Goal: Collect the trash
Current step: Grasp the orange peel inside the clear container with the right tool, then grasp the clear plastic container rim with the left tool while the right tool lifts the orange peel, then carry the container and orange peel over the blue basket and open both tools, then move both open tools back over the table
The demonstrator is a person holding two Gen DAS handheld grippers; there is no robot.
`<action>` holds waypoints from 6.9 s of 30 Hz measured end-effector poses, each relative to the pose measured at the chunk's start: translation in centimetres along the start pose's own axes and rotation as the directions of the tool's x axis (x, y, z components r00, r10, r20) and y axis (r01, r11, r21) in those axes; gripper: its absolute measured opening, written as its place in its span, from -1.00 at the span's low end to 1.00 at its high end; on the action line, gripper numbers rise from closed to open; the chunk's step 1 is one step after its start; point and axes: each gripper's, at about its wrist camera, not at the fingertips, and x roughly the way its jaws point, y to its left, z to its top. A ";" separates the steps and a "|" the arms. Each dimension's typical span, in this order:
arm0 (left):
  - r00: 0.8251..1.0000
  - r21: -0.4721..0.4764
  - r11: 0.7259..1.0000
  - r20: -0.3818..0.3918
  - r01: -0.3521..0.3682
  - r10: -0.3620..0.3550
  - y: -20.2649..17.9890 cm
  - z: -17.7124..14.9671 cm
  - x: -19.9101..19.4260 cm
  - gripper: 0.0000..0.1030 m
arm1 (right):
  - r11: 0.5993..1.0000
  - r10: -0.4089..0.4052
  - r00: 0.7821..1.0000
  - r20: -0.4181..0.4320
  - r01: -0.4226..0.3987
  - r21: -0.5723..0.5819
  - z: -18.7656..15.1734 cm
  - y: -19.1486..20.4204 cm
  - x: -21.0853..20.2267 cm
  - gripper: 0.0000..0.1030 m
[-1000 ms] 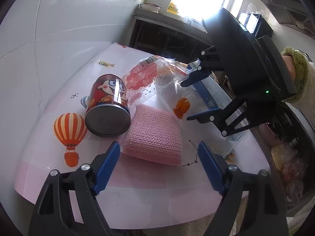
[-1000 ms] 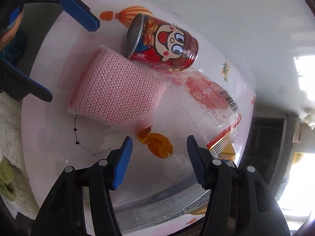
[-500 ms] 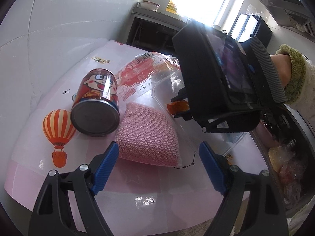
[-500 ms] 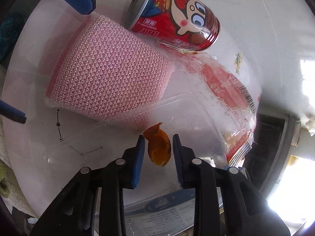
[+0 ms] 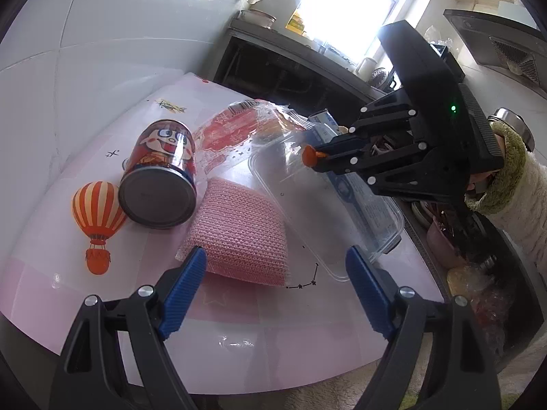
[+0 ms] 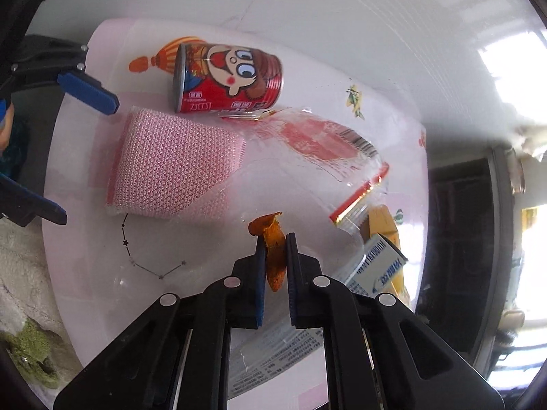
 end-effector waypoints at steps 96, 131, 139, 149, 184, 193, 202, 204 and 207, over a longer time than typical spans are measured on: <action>0.770 0.383 0.686 -0.469 0.619 -0.433 -46.8 1.4 16.9 -0.93 | -0.489 -0.217 0.974 0.071 -0.172 0.855 -53.5 12.1 -9.9 -0.82; 0.512 -0.096 0.991 -0.849 0.097 -0.132 -45.8 -8.1 44.4 -0.05 | -0.651 0.000 0.994 0.109 -0.083 0.754 -59.7 15.4 -0.8 -0.80; 0.668 0.098 0.935 -0.725 0.340 -0.167 -46.0 0.5 32.4 0.27 | -0.565 0.060 0.998 -0.006 0.039 0.824 -59.7 10.4 3.9 -0.30; 0.829 0.238 0.911 -0.533 0.337 -0.168 -37.1 2.0 19.6 0.49 | -0.517 -0.013 0.999 -0.040 0.027 0.856 -56.1 11.4 1.0 -0.20; 0.973 0.104 0.984 -0.193 0.147 -0.125 -21.2 0.6 5.8 0.89 | -0.105 -0.384 0.821 -0.422 0.416 0.904 -34.5 7.3 -13.2 0.85; 0.970 0.039 0.988 -0.196 0.153 -0.142 -16.4 -1.5 2.7 0.89 | 0.095 -0.438 0.891 -0.120 0.179 0.979 -30.5 7.8 -12.5 0.85; 0.999 0.113 0.994 -0.040 0.012 -0.007 -12.1 -1.8 -1.5 0.89 | 0.194 -0.310 0.949 0.066 -0.005 0.981 -26.0 6.7 -10.5 0.85; 0.999 0.161 0.986 -0.006 -0.038 0.040 -11.1 -1.4 -1.9 0.89 | 0.202 -0.275 0.957 0.097 -0.041 0.978 -25.0 7.0 -10.0 0.85; 0.993 0.187 0.975 0.045 -0.116 0.109 -8.8 -0.6 -1.5 0.89 | 0.216 -0.232 0.963 0.135 -0.084 0.973 -23.6 7.3 -9.4 0.85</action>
